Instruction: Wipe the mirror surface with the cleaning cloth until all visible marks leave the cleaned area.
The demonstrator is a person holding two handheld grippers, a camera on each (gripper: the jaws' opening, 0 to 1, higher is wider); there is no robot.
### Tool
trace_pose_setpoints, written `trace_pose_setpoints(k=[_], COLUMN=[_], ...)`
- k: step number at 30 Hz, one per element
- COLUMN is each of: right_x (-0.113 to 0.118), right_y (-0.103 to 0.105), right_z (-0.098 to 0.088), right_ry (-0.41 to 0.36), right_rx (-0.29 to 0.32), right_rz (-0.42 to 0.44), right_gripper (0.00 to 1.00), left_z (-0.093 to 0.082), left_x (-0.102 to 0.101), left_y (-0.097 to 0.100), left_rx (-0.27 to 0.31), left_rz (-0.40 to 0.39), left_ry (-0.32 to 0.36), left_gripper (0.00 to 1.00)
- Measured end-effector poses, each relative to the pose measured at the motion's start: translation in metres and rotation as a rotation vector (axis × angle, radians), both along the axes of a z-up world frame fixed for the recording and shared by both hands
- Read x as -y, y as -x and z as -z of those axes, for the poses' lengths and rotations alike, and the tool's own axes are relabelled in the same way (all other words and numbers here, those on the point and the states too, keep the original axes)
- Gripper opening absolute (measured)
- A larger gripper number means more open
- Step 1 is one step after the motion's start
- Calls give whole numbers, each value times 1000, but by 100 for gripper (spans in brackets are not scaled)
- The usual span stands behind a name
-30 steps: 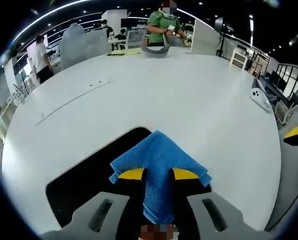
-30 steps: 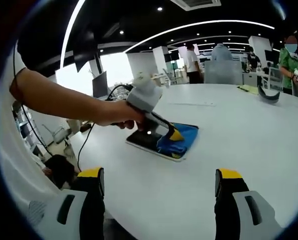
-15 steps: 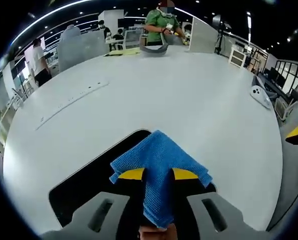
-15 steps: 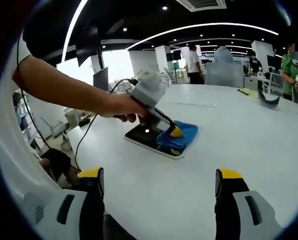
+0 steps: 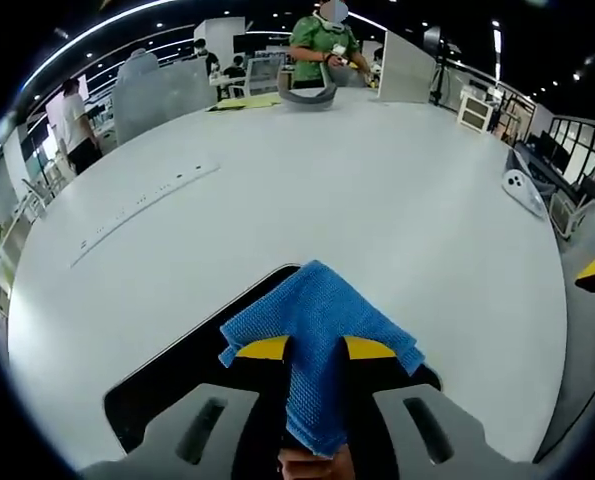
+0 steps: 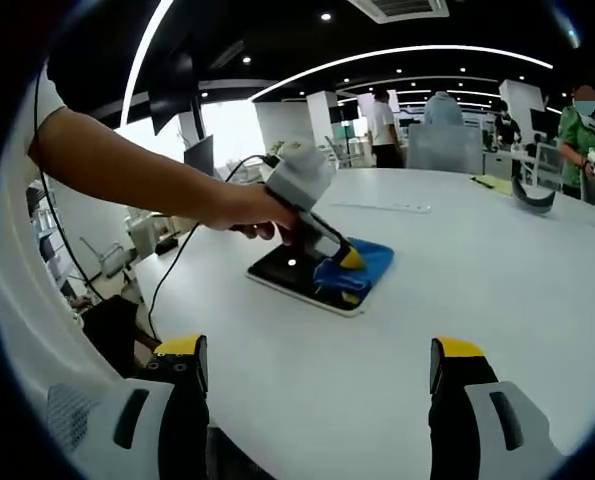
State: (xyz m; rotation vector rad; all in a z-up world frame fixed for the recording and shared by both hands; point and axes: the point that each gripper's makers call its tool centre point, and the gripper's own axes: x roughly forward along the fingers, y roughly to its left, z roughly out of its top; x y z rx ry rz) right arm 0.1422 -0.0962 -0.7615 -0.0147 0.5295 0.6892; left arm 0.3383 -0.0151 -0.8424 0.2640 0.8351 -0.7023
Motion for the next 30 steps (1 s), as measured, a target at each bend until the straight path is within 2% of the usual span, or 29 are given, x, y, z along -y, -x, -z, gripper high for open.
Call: trace_pose_setpoints(k=[30], right_x=[1], right_y=[-7], right_z=[1], right_ry=[13], right_rx=[0], right_rz=[1], right_gripper=[92], left_z=[0], left_x=[-4], left_y=[-24], left_rx=[-5], left_rz=[-10], left_ry=[-2], left_gripper=[17])
